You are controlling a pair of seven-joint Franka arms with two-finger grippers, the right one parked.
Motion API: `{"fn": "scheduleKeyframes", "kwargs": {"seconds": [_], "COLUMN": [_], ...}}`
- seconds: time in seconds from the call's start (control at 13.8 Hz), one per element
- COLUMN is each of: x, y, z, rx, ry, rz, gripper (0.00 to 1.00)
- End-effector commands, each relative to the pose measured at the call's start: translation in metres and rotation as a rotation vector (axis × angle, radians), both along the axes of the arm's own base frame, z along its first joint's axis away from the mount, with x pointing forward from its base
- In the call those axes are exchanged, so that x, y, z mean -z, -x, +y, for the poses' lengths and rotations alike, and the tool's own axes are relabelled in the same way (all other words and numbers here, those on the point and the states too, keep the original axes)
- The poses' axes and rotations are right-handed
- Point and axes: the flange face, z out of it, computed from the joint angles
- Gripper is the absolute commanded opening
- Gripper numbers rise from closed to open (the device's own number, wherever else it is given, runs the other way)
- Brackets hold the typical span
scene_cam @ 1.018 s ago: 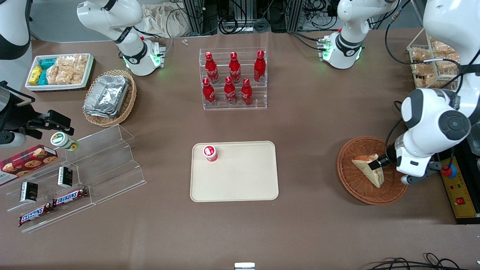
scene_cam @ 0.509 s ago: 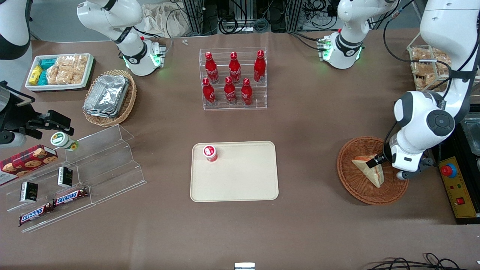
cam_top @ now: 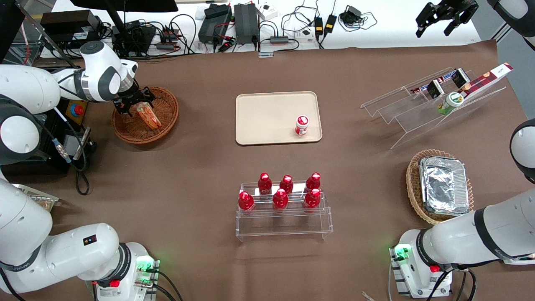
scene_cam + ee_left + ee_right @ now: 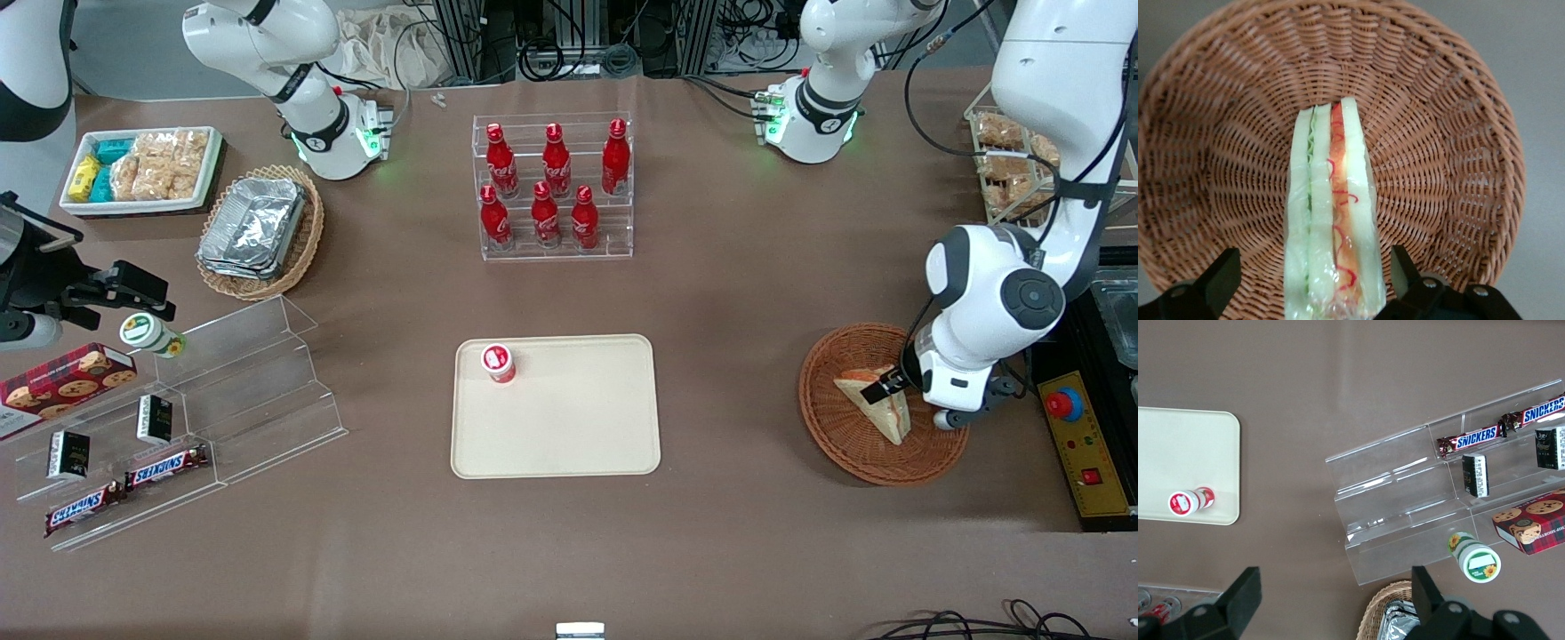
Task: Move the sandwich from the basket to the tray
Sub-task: 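Close the left gripper on the sandwich's wrapped edge, then lift the sandwich and carry it with the left gripper over the cream tray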
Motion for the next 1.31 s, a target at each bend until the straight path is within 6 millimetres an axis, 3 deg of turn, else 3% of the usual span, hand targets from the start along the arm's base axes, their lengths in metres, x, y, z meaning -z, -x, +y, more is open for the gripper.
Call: {"fn": "scheduleKeyframes", "kwargs": {"seconds": [0.0,0.15,0.29,0.36,0.44,0.51,0.58,0.8,0.95,1.09,1.16,1.24], "x": [0.006,0.009,0.010,0.010,0.009,0.009,0.008,0.005,-0.014,-0.038,-0.055,-0.086], "y": [0.002,0.002,0.000,0.000,-0.001,-0.001,-0.002,-0.010,-0.024,-0.033,-0.036,-0.040], "z": [-0.002,-0.004,-0.004,-0.005,-0.006,-0.006,-0.007,-0.006,0.000,0.003,-0.006,-0.017], "rx": [-0.026,-0.001,0.000,0.011,0.015,0.016,0.015,-0.003,-0.005,0.008,0.045,0.067], "ry": [-0.005,-0.022,-0.023,-0.025,-0.026,-0.027,-0.027,-0.029,-0.047,-0.067,-0.072,-0.081], "rz": [-0.019,-0.019,-0.019,-0.019,-0.022,-0.022,-0.022,-0.001,0.068,0.144,0.168,0.167], "gripper": [1.00,0.97,0.85,0.61,0.50,0.30,0.04,0.00,0.00,0.00,0.00,0.00]}}
